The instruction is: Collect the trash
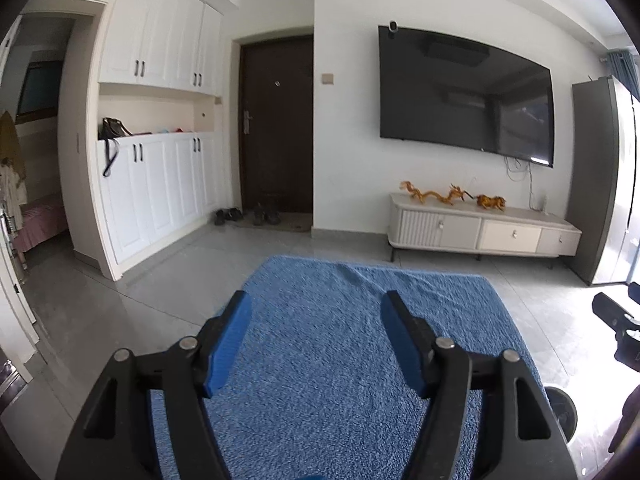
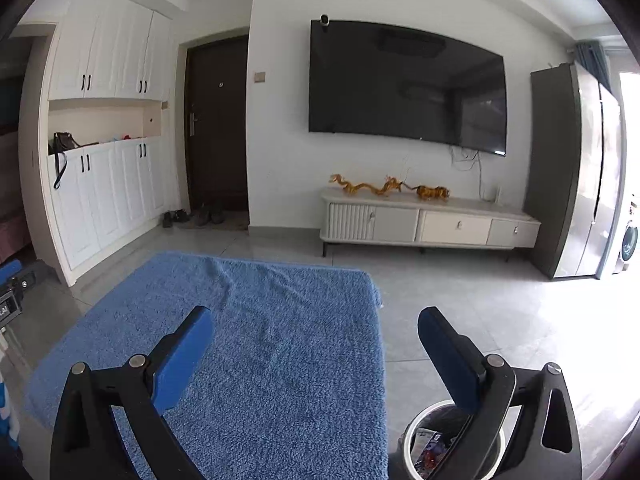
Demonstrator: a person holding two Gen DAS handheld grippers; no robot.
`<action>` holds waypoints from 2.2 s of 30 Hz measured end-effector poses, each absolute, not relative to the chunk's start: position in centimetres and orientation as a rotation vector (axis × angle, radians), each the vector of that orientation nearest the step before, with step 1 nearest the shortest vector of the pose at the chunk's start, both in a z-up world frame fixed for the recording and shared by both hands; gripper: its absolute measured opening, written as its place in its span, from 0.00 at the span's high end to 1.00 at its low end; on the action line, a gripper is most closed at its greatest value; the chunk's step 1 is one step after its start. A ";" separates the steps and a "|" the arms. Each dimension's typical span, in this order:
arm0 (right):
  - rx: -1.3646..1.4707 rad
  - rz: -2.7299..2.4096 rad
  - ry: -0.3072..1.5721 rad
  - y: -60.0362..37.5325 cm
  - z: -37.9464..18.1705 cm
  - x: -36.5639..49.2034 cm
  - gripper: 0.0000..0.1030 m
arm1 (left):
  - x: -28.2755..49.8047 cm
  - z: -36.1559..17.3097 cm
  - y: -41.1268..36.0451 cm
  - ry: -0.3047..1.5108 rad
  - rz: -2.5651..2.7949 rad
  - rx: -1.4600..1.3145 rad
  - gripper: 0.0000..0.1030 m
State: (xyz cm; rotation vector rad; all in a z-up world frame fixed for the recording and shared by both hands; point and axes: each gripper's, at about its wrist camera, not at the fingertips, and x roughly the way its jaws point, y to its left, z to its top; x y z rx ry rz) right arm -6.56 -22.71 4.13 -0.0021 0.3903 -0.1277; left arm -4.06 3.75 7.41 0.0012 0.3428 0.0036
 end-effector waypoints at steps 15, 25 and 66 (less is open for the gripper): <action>0.021 -0.160 0.306 -23.1 6.5 -11.1 0.00 | -9.8 10.1 3.2 0.215 0.022 0.012 0.29; 0.033 -0.173 0.253 -23.7 7.8 -13.1 0.00 | -11.6 11.2 3.4 0.139 0.032 0.017 0.29; 0.031 -0.304 0.262 -25.5 6.4 -12.6 0.00 | -9.2 9.9 2.6 0.205 0.036 0.018 0.29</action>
